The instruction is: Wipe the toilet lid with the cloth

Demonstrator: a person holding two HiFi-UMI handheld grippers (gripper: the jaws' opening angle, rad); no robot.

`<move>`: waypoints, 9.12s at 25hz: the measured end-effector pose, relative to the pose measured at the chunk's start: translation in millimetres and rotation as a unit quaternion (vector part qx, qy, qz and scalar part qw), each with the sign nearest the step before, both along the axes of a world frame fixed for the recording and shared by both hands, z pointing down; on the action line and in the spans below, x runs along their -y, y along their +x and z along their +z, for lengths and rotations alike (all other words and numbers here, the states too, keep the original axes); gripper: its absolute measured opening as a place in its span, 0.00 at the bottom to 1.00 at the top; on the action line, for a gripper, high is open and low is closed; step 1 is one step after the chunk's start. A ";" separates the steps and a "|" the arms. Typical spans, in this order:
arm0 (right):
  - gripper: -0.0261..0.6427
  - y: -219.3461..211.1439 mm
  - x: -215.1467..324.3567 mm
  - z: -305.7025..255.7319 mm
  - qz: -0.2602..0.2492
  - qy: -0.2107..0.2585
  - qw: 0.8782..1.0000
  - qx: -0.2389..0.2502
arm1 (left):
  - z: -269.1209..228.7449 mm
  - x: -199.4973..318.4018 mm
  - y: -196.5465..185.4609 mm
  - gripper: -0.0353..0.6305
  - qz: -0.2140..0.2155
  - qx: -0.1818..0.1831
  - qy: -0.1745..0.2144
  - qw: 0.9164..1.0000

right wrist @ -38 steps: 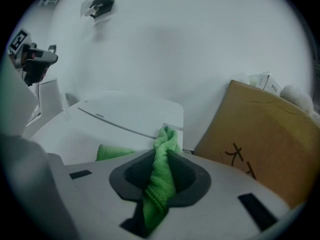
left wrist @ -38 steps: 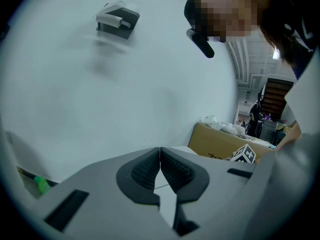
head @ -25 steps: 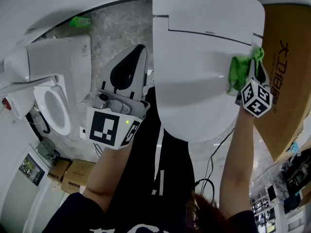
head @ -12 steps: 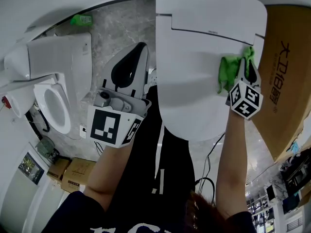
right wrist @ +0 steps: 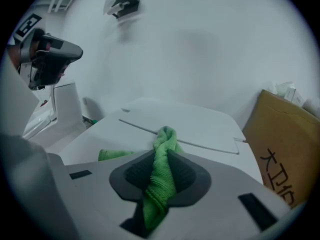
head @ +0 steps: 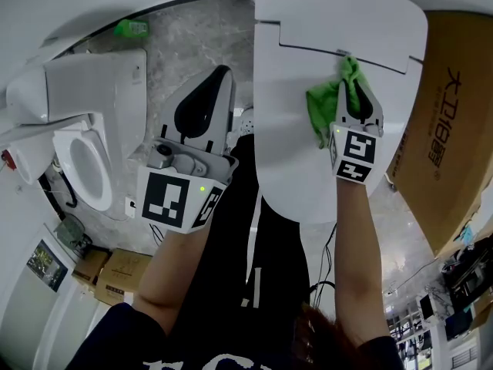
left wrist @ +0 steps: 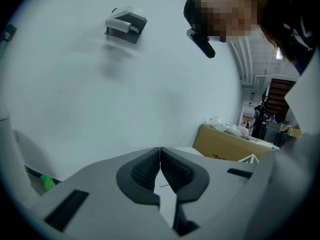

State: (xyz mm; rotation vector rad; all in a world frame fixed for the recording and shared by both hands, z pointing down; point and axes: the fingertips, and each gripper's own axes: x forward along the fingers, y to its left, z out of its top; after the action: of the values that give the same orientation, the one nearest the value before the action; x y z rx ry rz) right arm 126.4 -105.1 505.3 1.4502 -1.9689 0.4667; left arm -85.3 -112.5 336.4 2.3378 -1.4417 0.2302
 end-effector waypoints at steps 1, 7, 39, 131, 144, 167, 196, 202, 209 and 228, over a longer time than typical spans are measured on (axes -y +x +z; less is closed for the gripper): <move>0.17 -10.6 0.1 -0.3 -0.010 0.000 1.000 0.002 | 0.1 -0.6 -2.2 0.09 -0.002 0.000 0.000 1.000; 0.17 -70.8 -1.6 -3.2 -0.075 0.001 0.997 0.009 | 1.7 -4.0 -17.1 0.09 -0.013 0.001 -0.002 1.000; 0.17 -176.8 -83.4 -2.2 -0.374 -0.058 0.924 0.052 | -4.4 0.8 2.6 0.09 0.001 0.009 0.005 1.000; 0.16 -107.6 -85.1 -1.2 -0.122 -0.035 0.990 0.057 | -3.4 -27.5 -7.5 0.09 -0.009 0.003 0.008 1.000; 0.16 -170.3 -101.3 -0.5 -0.247 -0.040 0.967 0.052 | -3.3 -30.2 -10.0 0.09 -0.015 0.008 0.009 1.000; 0.17 -189.5 -157.3 2.2 -0.425 -0.076 0.900 0.054 | -4.1 -48.1 17.4 0.09 -0.037 0.018 0.019 0.999; 0.16 -40.7 -176.9 2.4 -0.267 -0.067 0.958 0.074 | -15.7 -144.5 36.7 0.09 -0.066 0.021 0.032 0.997; 0.16 -28.9 -176.9 2.8 -0.247 -0.037 0.967 0.048 | -18.9 -152.4 41.5 0.09 -0.057 0.016 0.037 0.998; 0.16 14.9 -174.9 3.7 -0.209 -0.030 0.977 0.027 | -20.1 -163.2 40.9 0.09 -0.050 0.017 0.038 0.998; 0.16 147.3 -179.1 10.4 -0.003 -0.026 1.000 0.013 | -13.0 -187.5 46.5 0.09 -0.043 0.012 0.035 0.998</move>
State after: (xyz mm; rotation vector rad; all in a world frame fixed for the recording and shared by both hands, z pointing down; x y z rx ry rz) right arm 273.8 74.0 515.7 1.4118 -1.9681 0.5321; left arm -38.8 75.0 323.4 2.3279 -1.5810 0.1870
